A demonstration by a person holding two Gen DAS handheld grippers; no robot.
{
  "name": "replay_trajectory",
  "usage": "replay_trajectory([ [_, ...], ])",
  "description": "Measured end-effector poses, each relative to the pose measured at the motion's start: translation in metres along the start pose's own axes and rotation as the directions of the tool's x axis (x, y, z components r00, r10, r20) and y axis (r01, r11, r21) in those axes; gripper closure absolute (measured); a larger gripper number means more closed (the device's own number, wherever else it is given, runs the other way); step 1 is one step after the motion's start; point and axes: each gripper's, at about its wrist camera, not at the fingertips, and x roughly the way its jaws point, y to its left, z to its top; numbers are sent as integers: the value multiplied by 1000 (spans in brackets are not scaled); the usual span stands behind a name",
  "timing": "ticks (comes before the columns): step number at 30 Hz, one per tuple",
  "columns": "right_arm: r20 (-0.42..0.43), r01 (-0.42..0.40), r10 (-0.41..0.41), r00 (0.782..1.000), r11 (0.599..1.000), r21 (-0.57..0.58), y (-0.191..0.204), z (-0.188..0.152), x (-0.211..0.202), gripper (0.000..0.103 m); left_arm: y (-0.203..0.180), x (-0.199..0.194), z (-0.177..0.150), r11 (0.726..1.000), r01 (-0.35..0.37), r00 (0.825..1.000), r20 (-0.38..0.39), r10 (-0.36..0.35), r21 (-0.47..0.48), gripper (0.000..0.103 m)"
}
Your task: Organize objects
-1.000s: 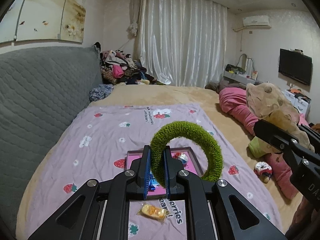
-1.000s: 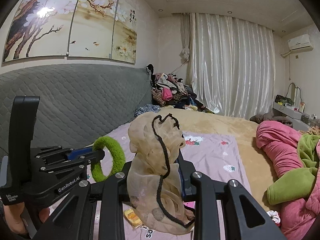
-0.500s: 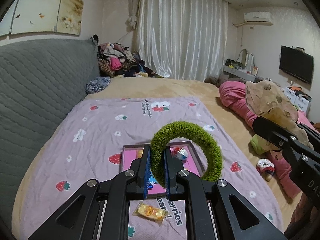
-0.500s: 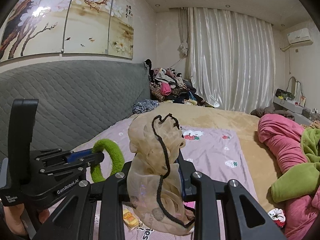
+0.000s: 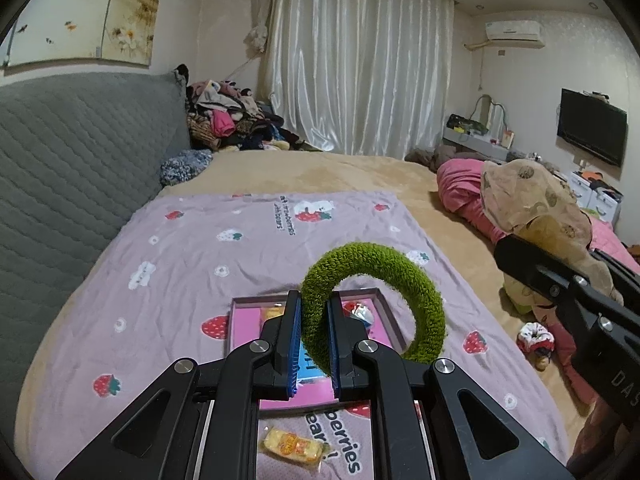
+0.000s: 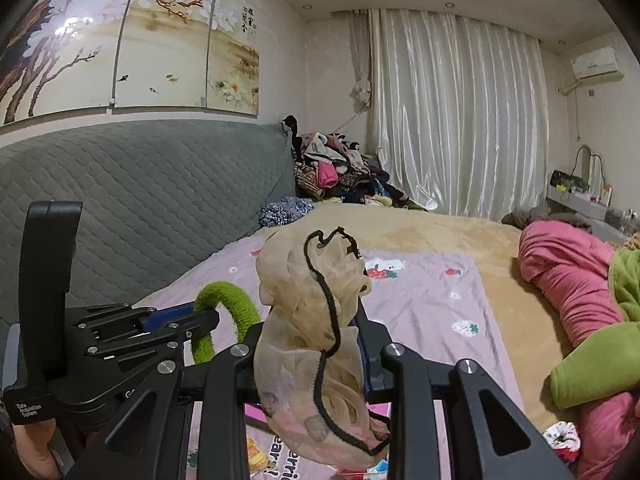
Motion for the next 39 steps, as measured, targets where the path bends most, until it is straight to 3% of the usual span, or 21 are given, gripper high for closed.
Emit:
replay_trajectory([
  [6,-36,-9,11,999,999,35,-14,-21,36,72,0,43,-23,999,31,999,-18,-32,-34,91],
  [16,-106,-3,13,994,996,92,-42,-69,94,72,14,123,-58,996,17,994,-102,-26,-88,91],
  [26,-88,-7,23,996,984,179,-62,-108,131,72,7,174,-87,990,69,992,-94,-81,-126,91],
  [29,-139,1,21,990,988,155,-65,-121,146,72,8,194,-102,989,63,989,-123,-79,-130,91],
  [31,-127,-13,31,991,989,147,-66,-119,154,72,8,209,-111,990,59,985,-153,-79,-129,91],
  [39,-238,30,-4,971,994,107,-61,-139,185,71,9,225,-123,993,38,977,-206,-60,-111,91],
])
